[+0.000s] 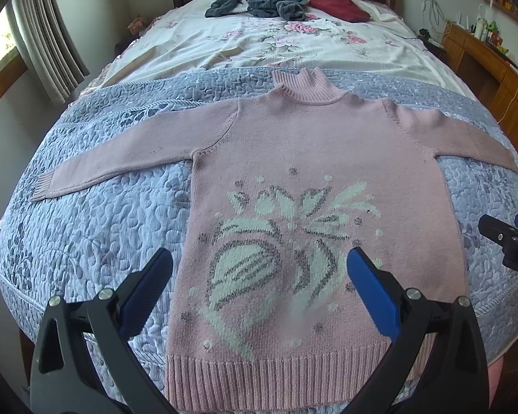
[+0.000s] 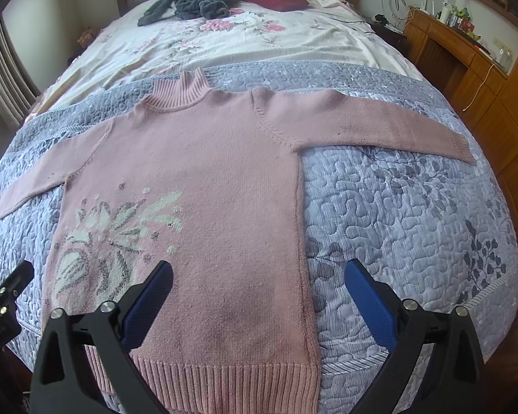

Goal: Fold small clothes

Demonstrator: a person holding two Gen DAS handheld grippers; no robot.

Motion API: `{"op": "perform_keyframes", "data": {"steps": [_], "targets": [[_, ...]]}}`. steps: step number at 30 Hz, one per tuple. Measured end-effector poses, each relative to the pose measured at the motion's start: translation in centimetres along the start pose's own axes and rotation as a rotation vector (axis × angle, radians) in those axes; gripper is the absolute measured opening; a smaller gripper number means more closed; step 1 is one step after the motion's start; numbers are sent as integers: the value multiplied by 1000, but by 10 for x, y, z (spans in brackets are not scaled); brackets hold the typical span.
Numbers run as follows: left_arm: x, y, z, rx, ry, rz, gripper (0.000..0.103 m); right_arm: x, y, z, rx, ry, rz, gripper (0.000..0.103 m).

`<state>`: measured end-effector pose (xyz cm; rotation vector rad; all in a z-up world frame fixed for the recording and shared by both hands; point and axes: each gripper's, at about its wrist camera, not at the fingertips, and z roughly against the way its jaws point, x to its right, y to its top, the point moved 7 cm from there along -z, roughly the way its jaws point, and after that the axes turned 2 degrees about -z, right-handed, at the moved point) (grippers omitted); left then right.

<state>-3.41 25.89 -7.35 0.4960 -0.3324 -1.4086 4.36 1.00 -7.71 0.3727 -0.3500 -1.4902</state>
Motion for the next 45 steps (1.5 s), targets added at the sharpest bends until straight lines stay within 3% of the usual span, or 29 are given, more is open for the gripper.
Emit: {"op": "perform_keyframes", "data": {"steps": [37, 39, 43, 45], "targets": [[-6, -2, 4, 7, 7, 11, 100, -2, 2, 4, 7, 14, -4, 99], [-5, -2, 2, 14, 2, 16, 100, -3, 3, 4, 16, 31, -1, 99], [2, 1, -14, -15, -16, 25, 100, 13, 10, -8, -13, 148, -51, 99], [10, 7, -23, -25, -16, 17, 100, 39, 22, -14, -14, 134, -89, 99]]}}
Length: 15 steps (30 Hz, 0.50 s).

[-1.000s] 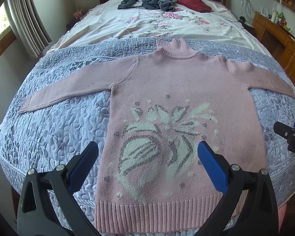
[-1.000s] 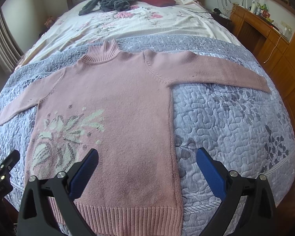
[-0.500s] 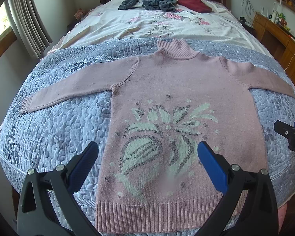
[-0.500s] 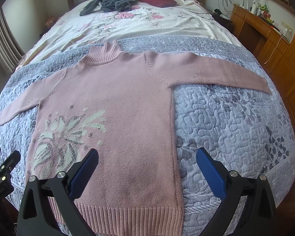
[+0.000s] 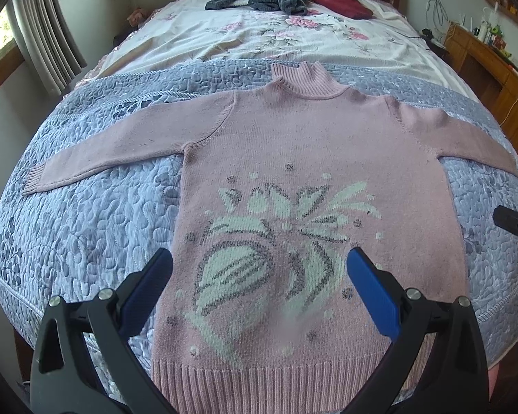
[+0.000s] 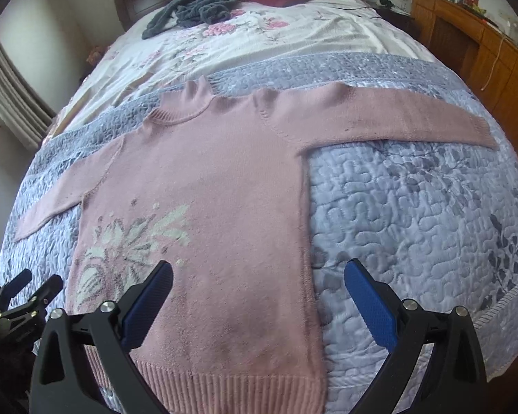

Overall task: Fold small clothes
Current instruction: 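Move the right tool to the sweater sleeve cuff and close on it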

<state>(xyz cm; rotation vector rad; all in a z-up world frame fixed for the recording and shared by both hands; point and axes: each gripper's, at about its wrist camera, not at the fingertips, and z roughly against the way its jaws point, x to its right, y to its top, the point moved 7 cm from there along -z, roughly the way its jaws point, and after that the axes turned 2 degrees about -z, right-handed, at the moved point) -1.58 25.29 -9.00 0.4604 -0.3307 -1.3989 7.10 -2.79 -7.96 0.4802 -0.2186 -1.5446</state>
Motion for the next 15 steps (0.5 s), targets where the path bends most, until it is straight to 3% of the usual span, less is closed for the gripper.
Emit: {"op": "perform_keyframes", "data": {"steps": [6, 12, 15], "targets": [[40, 44, -18, 24, -31, -24, 100, 123, 71, -6, 51, -104, -148, 99], [99, 100, -39, 57, -71, -38, 100, 270, 134, -43, -7, -206, -276, 99], [129, 125, -52, 69, -82, -42, 100, 335, 151, -68, -66, -208, -370, 99]]}}
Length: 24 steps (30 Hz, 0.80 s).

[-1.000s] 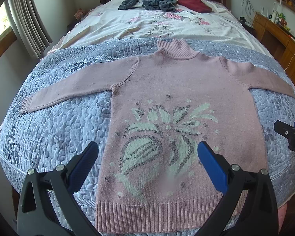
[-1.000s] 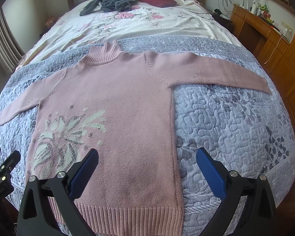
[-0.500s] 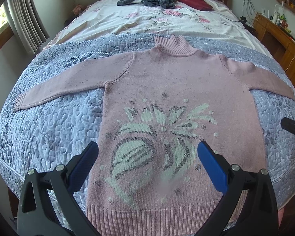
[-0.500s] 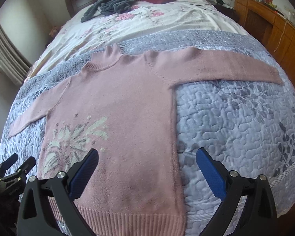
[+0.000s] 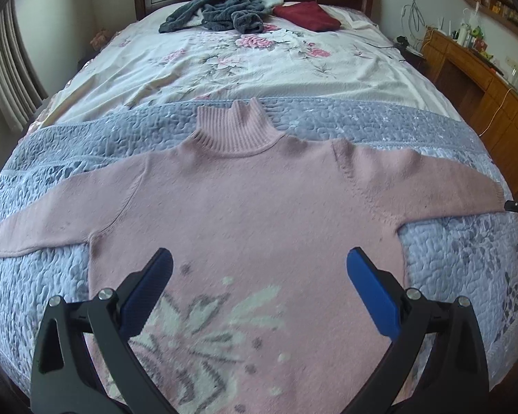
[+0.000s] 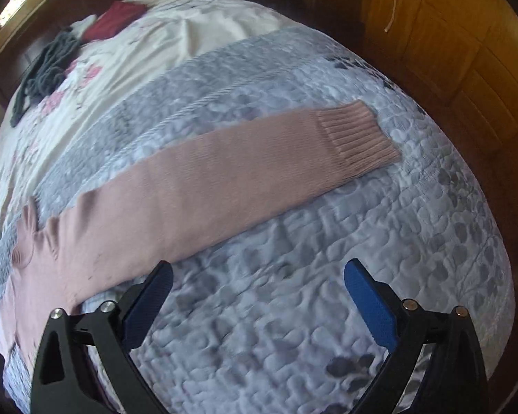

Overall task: Fold small clothes
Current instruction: 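Move the right tool to the sweater sleeve cuff and close on it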

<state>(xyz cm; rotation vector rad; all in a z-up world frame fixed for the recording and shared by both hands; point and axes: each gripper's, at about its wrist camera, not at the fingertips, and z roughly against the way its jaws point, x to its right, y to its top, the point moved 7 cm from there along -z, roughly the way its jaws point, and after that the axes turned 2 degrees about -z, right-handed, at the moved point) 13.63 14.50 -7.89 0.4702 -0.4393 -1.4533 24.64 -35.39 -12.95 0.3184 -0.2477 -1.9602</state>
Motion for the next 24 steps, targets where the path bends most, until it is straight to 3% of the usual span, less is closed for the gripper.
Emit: {"op": "perform_keyframes", "data": {"steps": [4, 6, 8, 12, 13, 15, 16, 18, 20, 21, 24], "targets": [[26, 19, -22, -9, -5, 2, 100, 45, 31, -47, -73, -17, -90, 99], [33, 23, -30, -13, -3, 0, 100, 60, 39, -65, -94, 22, -154, 96], [39, 25, -38, -18, 4, -9, 100, 67, 45, -76, -98, 83, -199, 96], [43, 24, -50, -27, 22, -35, 100, 72, 54, -87, -86, 64, -200, 94], [43, 23, -52, -31, 26, -37, 100, 71, 56, -86, -71, 53, -198, 89], [41, 20, -56, -41, 28, -35, 100, 72, 61, -85, -50, 51, -194, 62], [38, 18, -58, -46, 29, -33, 100, 72, 65, -85, -46, 68, -201, 56], [35, 14, -60, -52, 33, -32, 100, 73, 69, -83, -33, 92, -204, 30], [31, 12, -61, -56, 36, -26, 100, 72, 70, -79, -20, 122, -200, 13], [28, 11, -61, -58, 35, -20, 100, 71, 70, -75, -7, 124, -199, 8], [17, 9, -61, -63, 36, -4, 100, 65, 69, -59, 41, 152, -179, 5]]}}
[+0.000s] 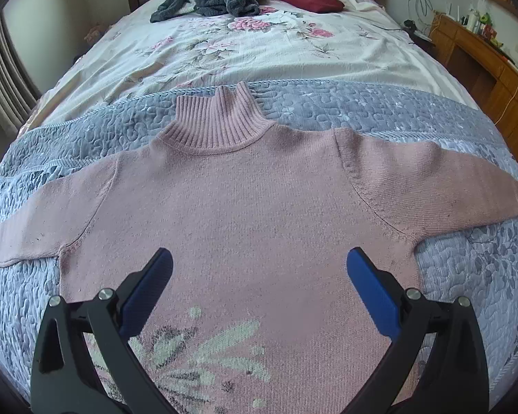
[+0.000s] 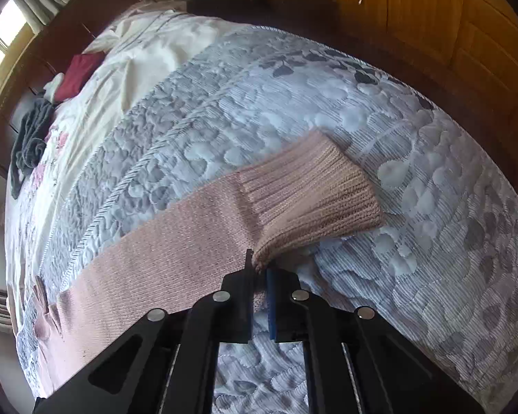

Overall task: Fold small clothes
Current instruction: 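Move the right tool to the sweater sleeve cuff and close on it, then fold the gripped sleeve across the sweater body with the right tool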

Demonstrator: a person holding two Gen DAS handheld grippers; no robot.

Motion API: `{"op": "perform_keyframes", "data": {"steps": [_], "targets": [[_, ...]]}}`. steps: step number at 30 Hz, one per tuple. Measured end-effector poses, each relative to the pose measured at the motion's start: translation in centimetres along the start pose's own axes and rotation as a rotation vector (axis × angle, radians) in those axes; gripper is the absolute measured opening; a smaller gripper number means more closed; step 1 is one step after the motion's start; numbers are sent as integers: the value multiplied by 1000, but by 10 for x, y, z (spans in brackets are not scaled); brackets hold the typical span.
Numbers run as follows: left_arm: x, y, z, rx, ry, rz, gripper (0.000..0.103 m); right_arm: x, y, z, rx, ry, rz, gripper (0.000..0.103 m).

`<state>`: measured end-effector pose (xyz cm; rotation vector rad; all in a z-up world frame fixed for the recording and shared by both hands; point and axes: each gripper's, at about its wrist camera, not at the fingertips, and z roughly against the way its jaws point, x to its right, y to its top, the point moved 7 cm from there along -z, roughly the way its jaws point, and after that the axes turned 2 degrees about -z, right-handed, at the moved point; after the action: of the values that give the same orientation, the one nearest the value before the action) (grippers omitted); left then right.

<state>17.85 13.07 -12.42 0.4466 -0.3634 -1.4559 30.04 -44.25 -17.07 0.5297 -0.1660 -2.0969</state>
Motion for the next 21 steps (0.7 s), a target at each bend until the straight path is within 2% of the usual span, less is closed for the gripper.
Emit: {"op": "perform_keyframes", "data": {"steps": [4, 10, 21], "targets": [[-16, 0, 3, 5, 12, 21, 100, -30, -12, 21, 33, 78, 47, 5], [-43, -6, 5, 0, 28, 50, 100, -103, -46, 41, 29, 168, 184, 5], [-89, -25, 5, -27, 26, 98, 100, -282, -165, 38, -48, 339, 506, 5]]}}
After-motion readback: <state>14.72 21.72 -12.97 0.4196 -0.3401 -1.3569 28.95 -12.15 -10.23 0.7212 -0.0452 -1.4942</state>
